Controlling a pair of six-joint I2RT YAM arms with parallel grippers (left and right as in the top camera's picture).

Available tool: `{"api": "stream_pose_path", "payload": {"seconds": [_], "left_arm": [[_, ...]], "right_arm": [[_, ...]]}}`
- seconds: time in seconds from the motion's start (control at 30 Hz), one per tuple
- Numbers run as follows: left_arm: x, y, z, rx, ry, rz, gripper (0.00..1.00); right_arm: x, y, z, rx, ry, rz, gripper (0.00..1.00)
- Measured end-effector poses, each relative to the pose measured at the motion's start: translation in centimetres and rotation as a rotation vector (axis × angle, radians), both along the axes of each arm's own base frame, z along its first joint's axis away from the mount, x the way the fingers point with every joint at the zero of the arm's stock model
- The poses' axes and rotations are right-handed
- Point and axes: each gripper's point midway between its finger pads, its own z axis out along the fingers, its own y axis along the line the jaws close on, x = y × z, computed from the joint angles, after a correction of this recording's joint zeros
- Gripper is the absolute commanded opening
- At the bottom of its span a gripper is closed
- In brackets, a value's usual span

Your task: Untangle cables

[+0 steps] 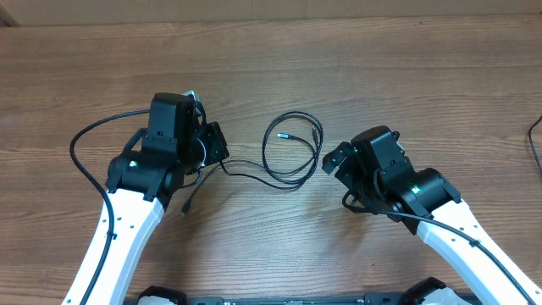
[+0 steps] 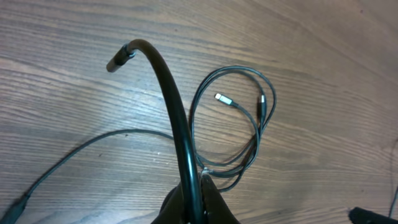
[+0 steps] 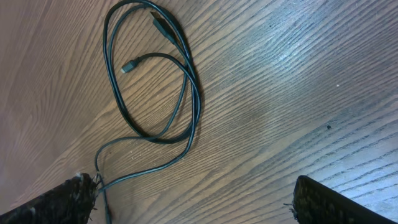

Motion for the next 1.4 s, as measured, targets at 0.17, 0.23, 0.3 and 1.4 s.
{"api": "stream_pose_path", "payload": {"seconds": [0.17, 0.23, 0.3, 1.4], "left_arm": [[0.5, -0.1, 1.3, -0.014, -0.028, 0.008, 0.04], [0.6, -0.1, 1.5, -0.016, -0.032, 0.009, 0.04], [0.4, -0.1, 1.3, -0.014, -0.023, 0.01, 0.04], [0.1, -3.2, -0.3, -0.136, 0.072, -0.111, 0.04]], "right_arm": [[0.0, 0.0, 0.0, 0.0, 0.0, 0.0, 1.0], [0.0, 0.0, 0.0, 0.0, 0.0, 0.0, 1.0], [0.0, 0.0, 0.0, 0.0, -0.001, 0.0, 1.0], [0.0, 0.0, 0.0, 0.0, -0.001, 0.0, 1.0]]}}
